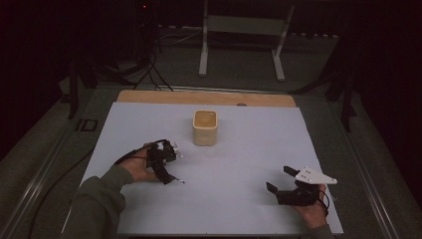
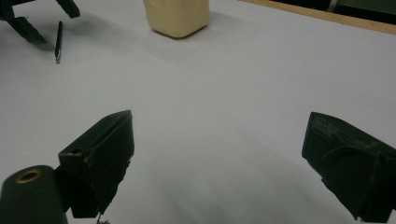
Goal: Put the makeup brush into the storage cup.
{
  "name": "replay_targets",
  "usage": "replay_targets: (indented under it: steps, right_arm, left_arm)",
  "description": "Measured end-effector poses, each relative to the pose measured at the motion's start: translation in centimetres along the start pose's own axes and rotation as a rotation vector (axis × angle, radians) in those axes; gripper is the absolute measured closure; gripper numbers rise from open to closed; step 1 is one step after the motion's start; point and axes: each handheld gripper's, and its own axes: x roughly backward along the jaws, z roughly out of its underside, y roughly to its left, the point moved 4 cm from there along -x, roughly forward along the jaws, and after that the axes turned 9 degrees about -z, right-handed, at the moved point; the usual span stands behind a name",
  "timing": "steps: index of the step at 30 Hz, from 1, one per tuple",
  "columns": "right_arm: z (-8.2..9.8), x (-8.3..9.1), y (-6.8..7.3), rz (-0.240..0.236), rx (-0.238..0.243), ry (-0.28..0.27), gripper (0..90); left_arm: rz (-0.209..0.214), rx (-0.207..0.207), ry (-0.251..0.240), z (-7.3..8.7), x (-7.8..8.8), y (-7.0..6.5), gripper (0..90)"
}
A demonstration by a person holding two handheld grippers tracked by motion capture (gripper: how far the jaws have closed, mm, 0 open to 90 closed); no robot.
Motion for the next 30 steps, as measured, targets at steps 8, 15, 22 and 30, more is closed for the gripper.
replay_targets:
  steps: [8,15,22,30]
  right_arm:
    - [0.0,0.0,0.0,-0.002,0.001,0.001,9.1]
    - [0.1,-0.1,0.1,-0.002,0.003,0.006,9.0]
    - [0.1,-0.1,0.0,-0.004,0.002,0.011,9.1]
    - [0.1,-0.1,0.0,-0.005,0.001,0.012,9.0]
  left_arm:
    - [0.057,-0.039,0.031,-0.2,-0.7,0.2,37.1]
    - [0.093,-0.091,0.054,-0.6,-0.5,-0.4,58.7]
    - [0.11,-0.095,0.09,-1.0,-0.5,-0.5,71.9]
    - [0.137,-0.097,0.161,-1.6,-0.6,-0.5,86.8]
